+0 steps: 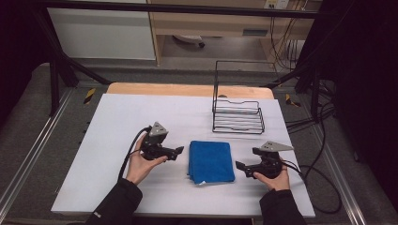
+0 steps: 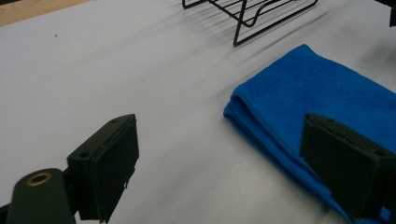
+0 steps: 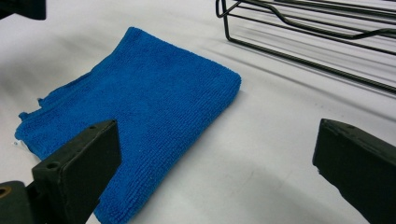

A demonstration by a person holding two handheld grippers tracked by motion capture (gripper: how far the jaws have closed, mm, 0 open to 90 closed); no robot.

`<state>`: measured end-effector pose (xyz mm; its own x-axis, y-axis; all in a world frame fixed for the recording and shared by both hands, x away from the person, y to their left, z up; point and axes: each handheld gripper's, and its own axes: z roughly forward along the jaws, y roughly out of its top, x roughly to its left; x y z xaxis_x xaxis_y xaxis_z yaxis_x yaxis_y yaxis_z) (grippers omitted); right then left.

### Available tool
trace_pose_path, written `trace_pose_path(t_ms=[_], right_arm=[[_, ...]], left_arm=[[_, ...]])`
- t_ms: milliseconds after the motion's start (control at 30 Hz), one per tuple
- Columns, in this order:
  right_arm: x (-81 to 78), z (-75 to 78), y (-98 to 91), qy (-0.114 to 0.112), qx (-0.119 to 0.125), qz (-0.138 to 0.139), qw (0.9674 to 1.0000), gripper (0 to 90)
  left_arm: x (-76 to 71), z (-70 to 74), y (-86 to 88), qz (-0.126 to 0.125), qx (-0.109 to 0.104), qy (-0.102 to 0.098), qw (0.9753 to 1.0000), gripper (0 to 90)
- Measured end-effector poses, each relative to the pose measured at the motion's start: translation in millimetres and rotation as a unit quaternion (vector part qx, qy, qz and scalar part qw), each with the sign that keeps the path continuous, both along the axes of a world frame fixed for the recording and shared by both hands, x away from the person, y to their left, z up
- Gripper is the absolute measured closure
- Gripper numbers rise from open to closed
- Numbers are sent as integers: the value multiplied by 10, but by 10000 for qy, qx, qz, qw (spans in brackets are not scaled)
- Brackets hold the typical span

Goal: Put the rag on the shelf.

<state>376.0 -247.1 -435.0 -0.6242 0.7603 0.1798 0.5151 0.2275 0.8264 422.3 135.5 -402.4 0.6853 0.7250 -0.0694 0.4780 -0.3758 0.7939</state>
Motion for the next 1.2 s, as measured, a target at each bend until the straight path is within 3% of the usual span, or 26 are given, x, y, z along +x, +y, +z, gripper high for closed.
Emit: trace_pose_path(t_ms=[100, 267, 567, 733, 1200], right_arm=[[0, -3, 2, 6, -19, 8, 10000, 19], [2, -6, 8, 29, -18, 1, 10000, 20], [8, -20, 20, 48, -45, 39, 10000, 21], [9, -23, 22, 57, -51, 50, 10000, 22], [15, -25, 26, 70, -36, 50, 10000, 22]], left_arm=[[70, -10, -96, 44, -50, 83, 9999, 140], [181, -54, -236, 104, 64, 160, 9998, 177], [312, -164, -430, 123, -48, 451, 9989, 325], [365, -245, -470, 173, 163, 516, 9984, 427], [407, -404, -576, 35, 340, 859, 9957, 632]])
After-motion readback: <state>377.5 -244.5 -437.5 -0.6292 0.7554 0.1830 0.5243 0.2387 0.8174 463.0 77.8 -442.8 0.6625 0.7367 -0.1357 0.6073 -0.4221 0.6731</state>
